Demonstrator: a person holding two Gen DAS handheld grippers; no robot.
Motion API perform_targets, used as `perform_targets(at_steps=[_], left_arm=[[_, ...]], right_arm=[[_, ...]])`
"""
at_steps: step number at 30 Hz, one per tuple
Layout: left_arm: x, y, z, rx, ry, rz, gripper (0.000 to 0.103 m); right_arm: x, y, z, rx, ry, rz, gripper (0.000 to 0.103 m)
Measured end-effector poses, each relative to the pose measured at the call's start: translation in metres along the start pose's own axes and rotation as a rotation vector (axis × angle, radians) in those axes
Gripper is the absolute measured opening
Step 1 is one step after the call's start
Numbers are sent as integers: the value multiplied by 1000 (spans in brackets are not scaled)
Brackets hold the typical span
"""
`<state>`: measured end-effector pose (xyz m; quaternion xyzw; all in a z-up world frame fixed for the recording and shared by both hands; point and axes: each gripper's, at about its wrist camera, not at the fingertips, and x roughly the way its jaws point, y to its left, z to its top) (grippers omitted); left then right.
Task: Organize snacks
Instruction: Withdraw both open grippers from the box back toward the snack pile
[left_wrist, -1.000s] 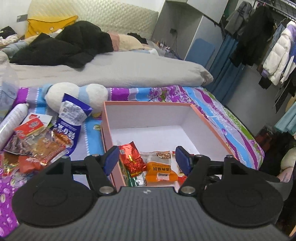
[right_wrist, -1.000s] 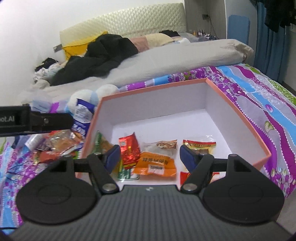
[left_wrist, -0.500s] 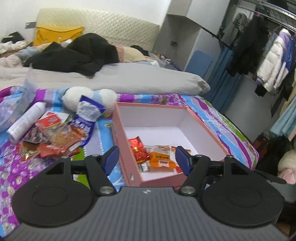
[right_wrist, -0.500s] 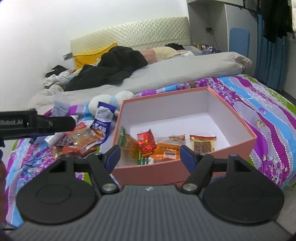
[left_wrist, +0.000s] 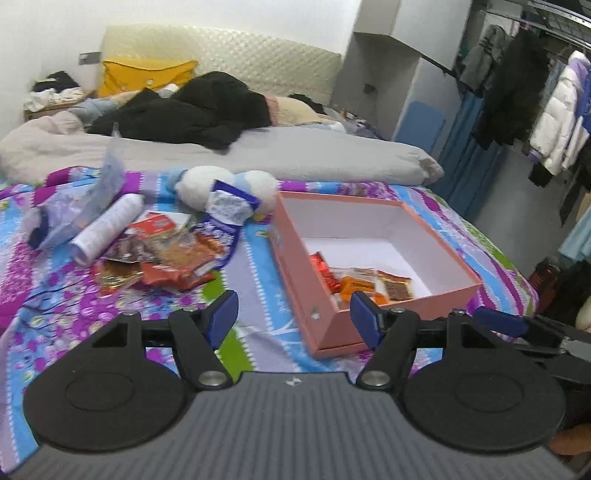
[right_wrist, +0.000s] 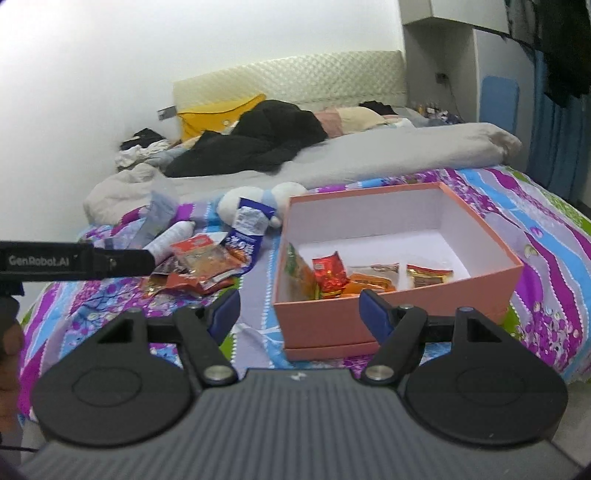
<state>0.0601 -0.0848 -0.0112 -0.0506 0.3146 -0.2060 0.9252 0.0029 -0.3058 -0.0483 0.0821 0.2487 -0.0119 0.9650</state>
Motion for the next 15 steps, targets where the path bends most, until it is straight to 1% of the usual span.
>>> perform_targets(at_steps=[4,8,9,10,11,13,15], left_arm=[[-18,17,-14,-56,-21,27,72],[-26,30,-23,-86,-33,61,72],[-26,33,-23,-100,-34,57,72],[-29,34,-23,-109,-53,46,72],[-31,35,-23,-104,-72,37,72],[-35,34,-25,-72,-81,42,72],[-36,35,-28,-71,-67,43,72]], right_arm=[[2,12,-8,7,2,45,73],[3,31,-17,-34,15,72,73],[2,37,-18,-51,25,75,73],[-1,43,-19,-69,23,84,73],[-5,49,-21,-98,10,99,73],[-12,58,-24,-146,-3,96,73],[-15,62,-28,-153,5,96,73]])
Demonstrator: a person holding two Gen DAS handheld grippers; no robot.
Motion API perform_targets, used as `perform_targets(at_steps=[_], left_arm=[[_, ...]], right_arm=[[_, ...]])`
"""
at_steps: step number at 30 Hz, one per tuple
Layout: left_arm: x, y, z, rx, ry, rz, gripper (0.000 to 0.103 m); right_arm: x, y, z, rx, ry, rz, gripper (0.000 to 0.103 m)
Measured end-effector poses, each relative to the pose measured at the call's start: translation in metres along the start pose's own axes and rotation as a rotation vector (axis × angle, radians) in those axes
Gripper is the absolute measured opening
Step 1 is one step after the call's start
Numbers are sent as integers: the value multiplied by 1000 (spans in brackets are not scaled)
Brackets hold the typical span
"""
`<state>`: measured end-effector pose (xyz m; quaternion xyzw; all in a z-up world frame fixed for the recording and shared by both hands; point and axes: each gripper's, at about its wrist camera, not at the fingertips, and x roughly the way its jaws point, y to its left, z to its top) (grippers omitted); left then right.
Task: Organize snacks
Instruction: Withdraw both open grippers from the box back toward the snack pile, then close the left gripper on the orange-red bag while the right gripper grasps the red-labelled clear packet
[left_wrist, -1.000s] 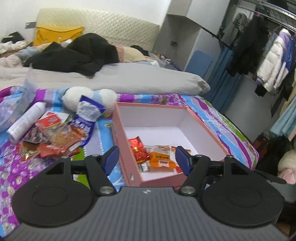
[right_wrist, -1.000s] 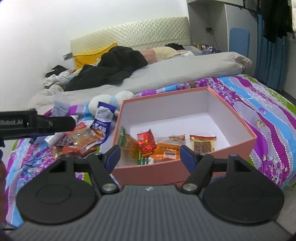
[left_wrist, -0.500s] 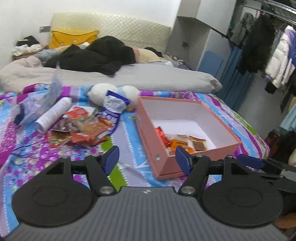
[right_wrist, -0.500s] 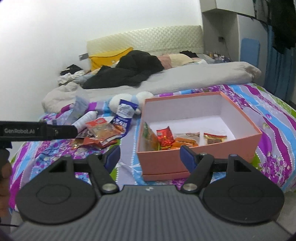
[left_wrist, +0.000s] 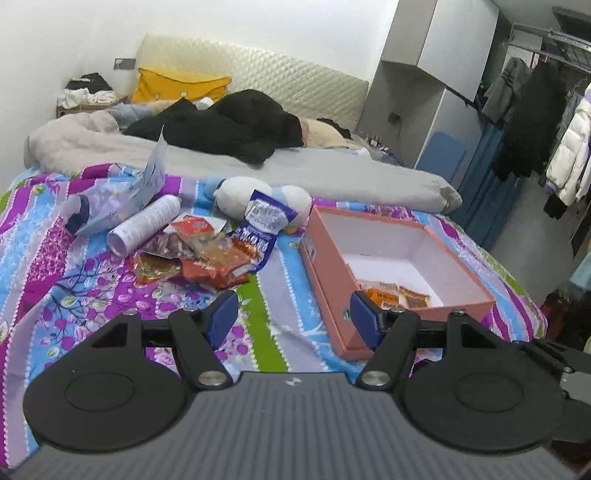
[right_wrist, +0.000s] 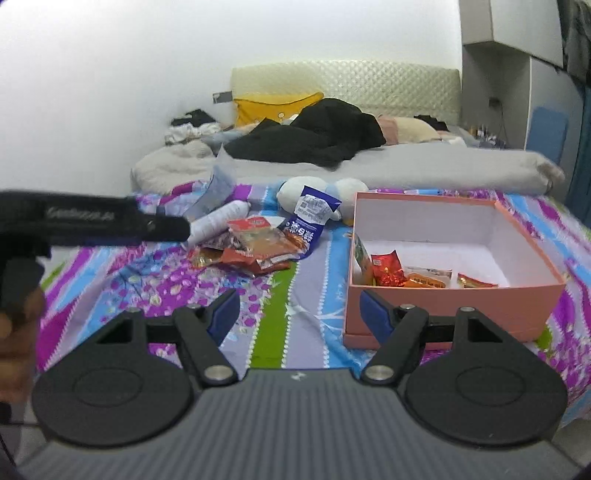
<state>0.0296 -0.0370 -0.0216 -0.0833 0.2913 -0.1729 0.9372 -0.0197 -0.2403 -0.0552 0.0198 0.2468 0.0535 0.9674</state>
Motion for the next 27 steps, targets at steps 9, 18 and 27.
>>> perform_targets(at_steps=[9,18,27], left_arm=[[6,39,-25,-77,55,57,72],[45,77,-21,-104,88,100,72],[99,127,-12,-165,99,119,72]], right_arm=[[17,6,-13,71,30,48,73],[57,8,-8,79,59,56,73],[122,14,-1,48,102,81,73]])
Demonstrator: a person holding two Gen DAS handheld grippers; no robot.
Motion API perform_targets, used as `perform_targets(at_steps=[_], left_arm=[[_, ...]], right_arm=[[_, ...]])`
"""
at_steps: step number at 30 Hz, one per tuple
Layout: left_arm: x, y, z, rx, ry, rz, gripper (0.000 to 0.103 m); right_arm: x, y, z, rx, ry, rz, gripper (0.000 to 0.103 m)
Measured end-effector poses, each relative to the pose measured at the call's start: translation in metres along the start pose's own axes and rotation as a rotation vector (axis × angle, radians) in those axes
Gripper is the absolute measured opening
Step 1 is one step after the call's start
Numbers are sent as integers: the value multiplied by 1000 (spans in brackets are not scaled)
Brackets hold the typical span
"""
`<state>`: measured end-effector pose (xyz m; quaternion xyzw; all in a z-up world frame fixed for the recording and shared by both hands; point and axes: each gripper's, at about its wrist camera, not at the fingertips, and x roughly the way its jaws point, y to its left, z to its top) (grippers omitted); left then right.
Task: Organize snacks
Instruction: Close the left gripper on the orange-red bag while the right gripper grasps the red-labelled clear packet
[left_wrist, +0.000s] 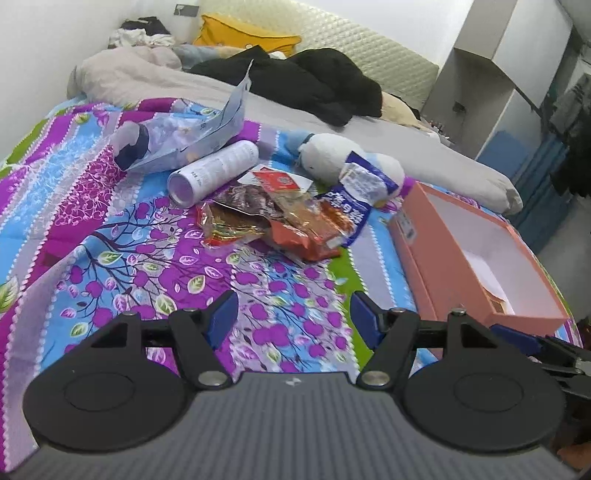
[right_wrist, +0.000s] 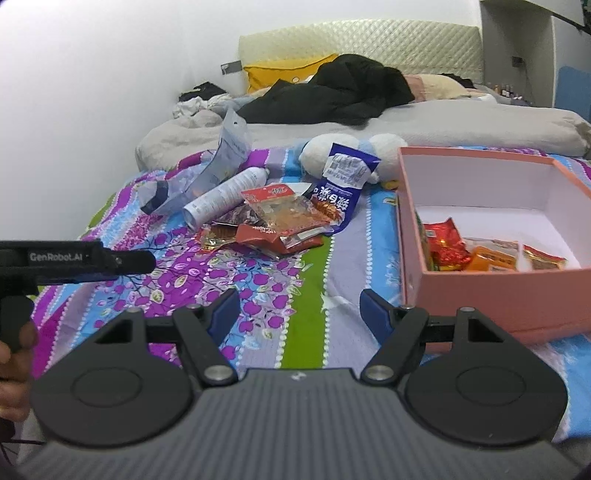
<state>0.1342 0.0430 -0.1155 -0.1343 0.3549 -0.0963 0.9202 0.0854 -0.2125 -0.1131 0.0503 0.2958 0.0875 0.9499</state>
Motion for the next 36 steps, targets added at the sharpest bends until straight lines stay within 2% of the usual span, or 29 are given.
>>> perform_targets(at_steps=[7,12,14,18,20,21,22,24,27,29,31,32,33,34,36], left_arm=[[57,23,14,-73,21,-62,70],[100,36,25,-118,32,-101,58],[116,43,30,-154,42,-126,56],[143,53,38,-192,48,-148,51],[156,59,42,-219,52,-176,47],[161,61,43,-230,56,-185,44],[168,63,45,-237,60,-194,43],[178,64,47,-247,66,-213,37],[191,63,50,-241,76,-228,37],[199,59,49,-208,81,-218,36],[206,58,48,-202,86,-223,30],[208,59,47,-207,88,-227,25],[210,60,47,-214,88,-233,23],[213,61,47,-223,88,-242,22],[215,62,47,-230,89,-257,15]], right_arm=[[58,9,8,-114,26,-16,72],[99,15,13,-172,41,-27,72],[115,18,15,-202,49,-34,67],[146,23,17,-268,54,-54,65],[162,27,19,-305,62,-63,62],[170,29,20,-325,67,-70,52],[177,31,21,-347,71,-73,47],[191,36,22,-405,71,-90,45],[208,46,20,-518,66,-140,42],[216,53,17,-598,67,-138,41],[220,60,13,-662,45,-157,41],[222,63,11,-686,41,-157,38],[224,66,9,-709,40,-158,28],[227,68,7,-729,39,-164,23],[230,71,5,-762,29,-181,22]])
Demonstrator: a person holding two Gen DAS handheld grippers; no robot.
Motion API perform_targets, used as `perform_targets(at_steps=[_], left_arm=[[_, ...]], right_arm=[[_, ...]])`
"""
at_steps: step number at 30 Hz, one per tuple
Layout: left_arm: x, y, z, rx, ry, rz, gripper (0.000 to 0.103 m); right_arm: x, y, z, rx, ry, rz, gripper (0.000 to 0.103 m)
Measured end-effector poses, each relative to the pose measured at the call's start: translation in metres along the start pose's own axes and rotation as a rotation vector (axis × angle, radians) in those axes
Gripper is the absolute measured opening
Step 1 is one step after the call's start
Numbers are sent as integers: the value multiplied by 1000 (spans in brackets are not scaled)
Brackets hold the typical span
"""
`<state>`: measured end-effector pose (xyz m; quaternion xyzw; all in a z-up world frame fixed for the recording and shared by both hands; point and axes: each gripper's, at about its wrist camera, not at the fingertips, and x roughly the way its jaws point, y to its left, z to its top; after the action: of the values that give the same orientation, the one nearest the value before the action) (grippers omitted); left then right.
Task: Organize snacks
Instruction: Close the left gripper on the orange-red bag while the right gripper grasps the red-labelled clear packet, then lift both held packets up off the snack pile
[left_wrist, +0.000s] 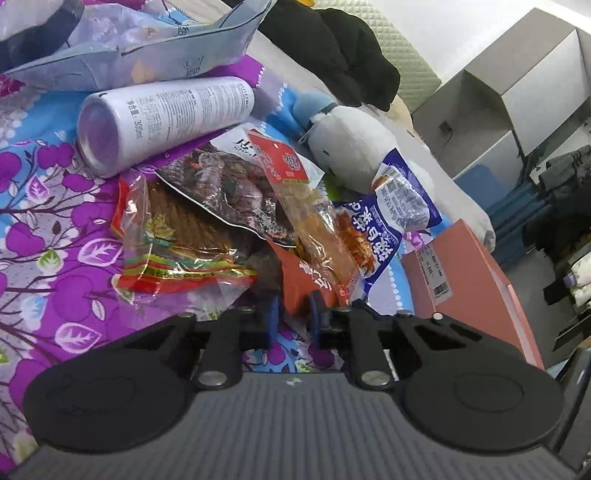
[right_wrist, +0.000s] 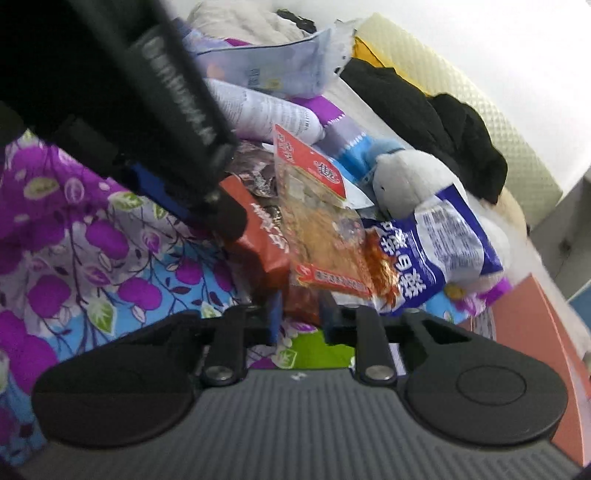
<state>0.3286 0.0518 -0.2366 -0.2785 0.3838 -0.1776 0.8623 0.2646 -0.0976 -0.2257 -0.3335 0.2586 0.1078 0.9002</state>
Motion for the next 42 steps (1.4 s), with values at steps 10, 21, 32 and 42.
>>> perform_targets(at_steps=[10,21,32,42], left_arm=[[-15,-7,-5,7,-2,8,5],[-78,-13,-38,23,-21,86,5],[-148,-13,-85,29,-34,177,5],[-191,-16,-136,40,3,204,5]], right_arm=[[-22,5,6,-33,-32,-36,6],[-82,7,-3,-35,-47,-76,3],[-150,25,-26,-50,-19,-59,3],[-209,43,-41,-40,22,8,3]])
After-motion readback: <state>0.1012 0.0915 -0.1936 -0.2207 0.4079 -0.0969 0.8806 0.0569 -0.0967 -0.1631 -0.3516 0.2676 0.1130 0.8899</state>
